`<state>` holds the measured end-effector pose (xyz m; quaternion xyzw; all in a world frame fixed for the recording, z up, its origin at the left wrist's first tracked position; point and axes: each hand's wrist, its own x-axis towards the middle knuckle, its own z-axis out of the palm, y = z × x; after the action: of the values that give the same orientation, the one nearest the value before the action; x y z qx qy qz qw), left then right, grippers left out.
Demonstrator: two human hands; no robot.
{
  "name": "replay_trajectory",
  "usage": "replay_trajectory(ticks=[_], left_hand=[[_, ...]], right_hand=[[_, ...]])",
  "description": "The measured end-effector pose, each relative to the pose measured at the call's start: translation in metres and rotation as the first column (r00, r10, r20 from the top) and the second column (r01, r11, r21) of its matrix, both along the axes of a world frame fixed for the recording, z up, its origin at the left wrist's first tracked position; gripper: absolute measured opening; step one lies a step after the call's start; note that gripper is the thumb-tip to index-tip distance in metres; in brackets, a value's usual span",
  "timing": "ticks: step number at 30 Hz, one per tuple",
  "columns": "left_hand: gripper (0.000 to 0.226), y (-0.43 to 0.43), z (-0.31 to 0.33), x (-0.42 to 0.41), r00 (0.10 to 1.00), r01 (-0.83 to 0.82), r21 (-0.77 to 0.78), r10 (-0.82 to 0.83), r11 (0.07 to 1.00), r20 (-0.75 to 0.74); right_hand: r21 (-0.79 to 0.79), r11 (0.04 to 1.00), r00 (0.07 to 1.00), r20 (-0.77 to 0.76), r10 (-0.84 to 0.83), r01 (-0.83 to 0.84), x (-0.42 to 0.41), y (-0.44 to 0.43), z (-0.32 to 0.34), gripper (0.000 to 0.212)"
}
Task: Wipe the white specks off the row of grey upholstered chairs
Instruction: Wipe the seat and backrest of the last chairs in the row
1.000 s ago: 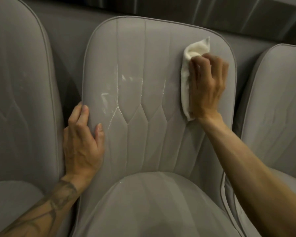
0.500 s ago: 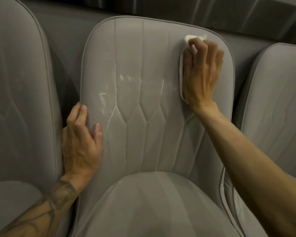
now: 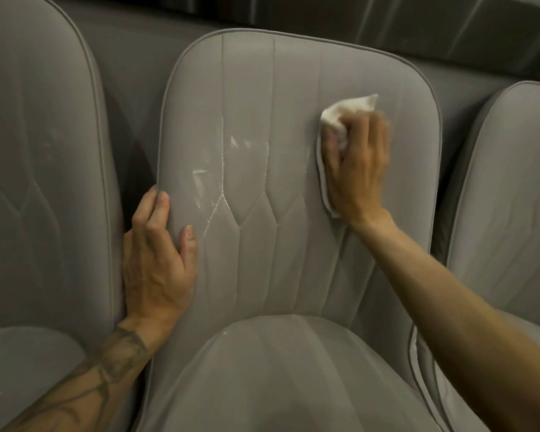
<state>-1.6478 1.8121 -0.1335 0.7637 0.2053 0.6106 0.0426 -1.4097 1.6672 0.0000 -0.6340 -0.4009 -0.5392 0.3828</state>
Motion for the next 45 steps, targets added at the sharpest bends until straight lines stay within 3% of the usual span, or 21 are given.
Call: replay_trajectory(ticks=[3, 5, 7, 9, 12, 15, 17, 20, 24, 26, 28, 30, 33, 35, 37, 39, 42, 43, 45], left_hand=[[0.051, -0.001, 0.001, 0.000, 1.000, 0.000, 0.000, 0.000, 1.000, -0.007], [0.051, -0.002, 0.002, 0.000, 1.000, 0.001, -0.002, -0.001, 1.000, -0.004], [0.051, -0.002, 0.002, 0.000, 1.000, 0.007, 0.000, -0.007, 1.000, -0.003], [0.050, -0.001, 0.002, 0.000, 1.000, 0.003, 0.005, -0.003, 1.000, 0.002], [0.050, -0.001, 0.002, 0.001, 1.000, 0.007, 0.014, -0.007, 1.000, 0.007], [0.050, 0.000, 0.002, 0.000, 1.000, 0.015, 0.010, -0.015, 1.000, 0.000], [0.051, 0.000, 0.003, 0.000, 1.000, 0.018, 0.011, -0.018, 1.000, 0.003], [0.051, 0.001, 0.002, 0.000, 1.000, 0.013, 0.008, -0.013, 1.000, 0.002], [0.051, 0.000, 0.001, 0.001, 1.000, 0.008, 0.011, -0.008, 1.000, 0.005], [0.051, 0.001, 0.001, 0.000, 1.000, 0.008, 0.013, -0.008, 1.000, 0.004], [0.051, 0.001, 0.001, 0.000, 1.000, 0.014, 0.011, -0.014, 1.000, 0.001], [0.051, 0.000, 0.002, -0.001, 1.000, 0.020, 0.006, -0.020, 1.000, 0.002], [0.051, 0.001, 0.001, 0.000, 1.000, 0.017, 0.003, -0.017, 1.000, -0.003], [0.051, 0.001, 0.001, 0.000, 1.000, 0.020, 0.007, -0.020, 1.000, -0.002], [0.051, 0.001, 0.002, 0.000, 1.000, 0.024, 0.011, -0.024, 1.000, 0.001], [0.051, 0.000, 0.002, 0.000, 1.000, 0.025, 0.013, -0.025, 1.000, 0.005], [0.052, -0.001, 0.002, 0.000, 1.000, 0.022, 0.009, -0.022, 1.000, 0.000], [0.052, -0.001, 0.002, 0.000, 1.000, 0.019, 0.010, -0.019, 1.000, 0.003], [0.052, 0.000, 0.001, 0.000, 1.000, 0.018, 0.010, -0.018, 1.000, 0.006]], right_hand=[[-0.201, 0.979, 1.000, 0.027, 0.017, -0.011, -0.008, -0.011, -0.027, 0.024], [-0.263, 0.965, 0.996, 0.086, 0.009, 0.014, -0.003, -0.012, -0.010, 0.026], [-0.230, 0.971, 0.988, 0.150, -0.031, 0.066, 0.008, -0.006, 0.019, 0.024], [-0.123, 0.988, 0.990, 0.122, -0.077, 0.092, 0.009, 0.002, 0.037, 0.023], [-0.082, 0.992, 0.995, 0.022, -0.094, 0.096, -0.005, 0.004, 0.004, 0.023], [-0.280, 0.957, 0.997, 0.023, -0.067, 0.071, -0.021, -0.014, -0.041, 0.024], [-0.370, 0.926, 0.993, 0.111, -0.039, 0.078, -0.013, -0.020, -0.031, 0.023], [-0.242, 0.958, 0.976, 0.187, -0.108, 0.152, 0.010, -0.009, 0.016, 0.024], [-0.025, 0.993, 0.992, -0.038, -0.119, 0.118, -0.003, 0.004, 0.004, 0.027], [-0.167, 0.984, 0.996, -0.055, -0.071, 0.060, -0.024, -0.002, -0.038, 0.024], [-0.396, 0.918, 0.999, 0.044, -0.007, 0.024, -0.035, -0.019, -0.064, 0.019], [-0.474, 0.879, 0.986, 0.165, 0.030, 0.052, -0.021, -0.027, -0.045, 0.021], [-0.252, 0.955, 0.973, 0.208, -0.104, 0.156, 0.009, -0.009, 0.020, 0.027], [-0.078, 0.986, 0.988, 0.063, -0.142, 0.146, 0.014, 0.005, 0.046, 0.032], [-0.022, 0.994, 0.994, -0.032, -0.107, 0.107, 0.001, 0.012, 0.026, 0.031], [-0.161, 0.985, 0.997, -0.033, -0.070, 0.064, -0.020, 0.005, -0.017, 0.027], [-0.495, 0.867, 0.989, 0.145, 0.022, 0.053, -0.028, -0.024, -0.048, 0.022], [-0.521, 0.849, 0.979, 0.203, 0.025, 0.086, -0.019, -0.027, -0.034, 0.022], [-0.393, 0.909, 0.971, 0.235, -0.044, 0.136, 0.001, -0.018, 0.004, 0.025]])
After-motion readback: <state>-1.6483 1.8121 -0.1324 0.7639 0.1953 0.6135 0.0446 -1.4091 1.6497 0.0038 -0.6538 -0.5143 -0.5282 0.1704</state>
